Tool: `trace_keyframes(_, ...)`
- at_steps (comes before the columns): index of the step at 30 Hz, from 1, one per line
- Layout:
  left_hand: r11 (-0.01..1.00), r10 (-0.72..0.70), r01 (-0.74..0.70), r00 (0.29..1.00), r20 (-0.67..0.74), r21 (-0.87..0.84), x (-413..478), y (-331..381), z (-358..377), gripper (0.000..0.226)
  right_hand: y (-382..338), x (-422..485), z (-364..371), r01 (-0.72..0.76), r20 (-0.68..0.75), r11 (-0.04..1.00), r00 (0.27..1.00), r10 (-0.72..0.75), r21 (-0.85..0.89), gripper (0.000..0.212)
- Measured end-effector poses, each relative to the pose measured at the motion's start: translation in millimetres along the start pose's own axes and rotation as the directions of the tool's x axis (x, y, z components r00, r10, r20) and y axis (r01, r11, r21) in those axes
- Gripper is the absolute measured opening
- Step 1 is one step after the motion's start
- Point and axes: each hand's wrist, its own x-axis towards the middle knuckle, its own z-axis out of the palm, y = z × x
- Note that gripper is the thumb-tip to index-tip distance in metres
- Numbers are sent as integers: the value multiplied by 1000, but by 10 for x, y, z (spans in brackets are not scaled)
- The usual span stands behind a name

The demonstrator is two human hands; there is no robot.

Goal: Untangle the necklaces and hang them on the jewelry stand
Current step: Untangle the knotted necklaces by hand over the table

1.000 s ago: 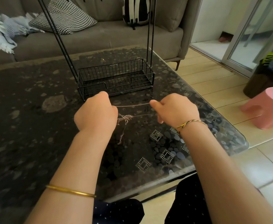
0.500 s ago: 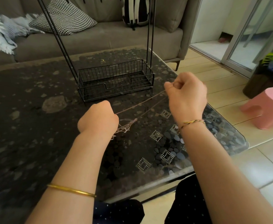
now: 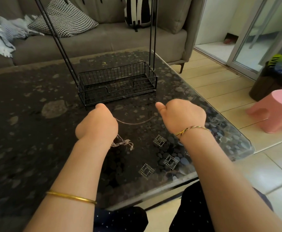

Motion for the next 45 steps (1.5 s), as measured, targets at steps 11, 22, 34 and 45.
trace_keyframes(11, 937, 230, -238, 971, -63, -257, 11, 7, -17, 17, 81, 65, 54, -41, 142, 985, 990, 18, 166, 31)
trace_keyframes(22, 717, 378, -301, 926, -12, -628, -51, 48, -46, 4, -208, 8, 12, -210, 331, 506, 929, -162, 836, 24)
trace_keyframes(34, 795, 418, -298, 900, 121, -528, -68, 39, 40, 11, -86, 26, -97, -89, 98, 177, 994, -44, 980, 32)
trace_keyframes(45, 712, 458, -297, 883, 100, -636, -122, 68, -55, 14, 64, 40, -147, -250, 281, -277, 956, 80, 928, 23)
